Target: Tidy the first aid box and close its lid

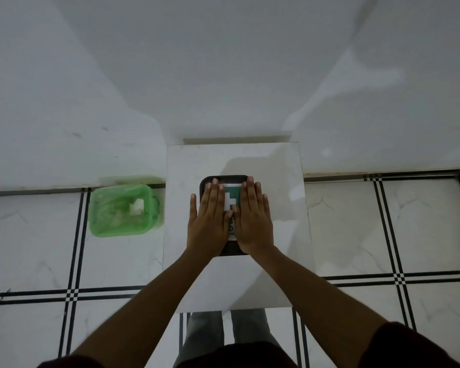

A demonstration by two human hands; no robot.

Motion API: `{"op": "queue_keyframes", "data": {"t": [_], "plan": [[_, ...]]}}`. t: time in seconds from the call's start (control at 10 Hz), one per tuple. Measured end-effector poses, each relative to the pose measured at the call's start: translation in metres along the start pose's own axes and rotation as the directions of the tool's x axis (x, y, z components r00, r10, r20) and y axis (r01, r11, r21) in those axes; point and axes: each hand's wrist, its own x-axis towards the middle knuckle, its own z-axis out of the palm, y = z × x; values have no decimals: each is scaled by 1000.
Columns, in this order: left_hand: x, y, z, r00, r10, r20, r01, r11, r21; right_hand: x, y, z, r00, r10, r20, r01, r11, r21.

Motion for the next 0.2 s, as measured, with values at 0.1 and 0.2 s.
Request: {"op": "queue_keyframes", "data": {"t": [0.1,0.2], "plan": [[0,-3,-3,1000,1,8,0,995,-98,-1,1,-3,999,-31,-12,31,999,8],[-2,-4,-14,998,-58,23,62,955,-289,1,-3,-9,999,10,-45,-6,996,89]]}}
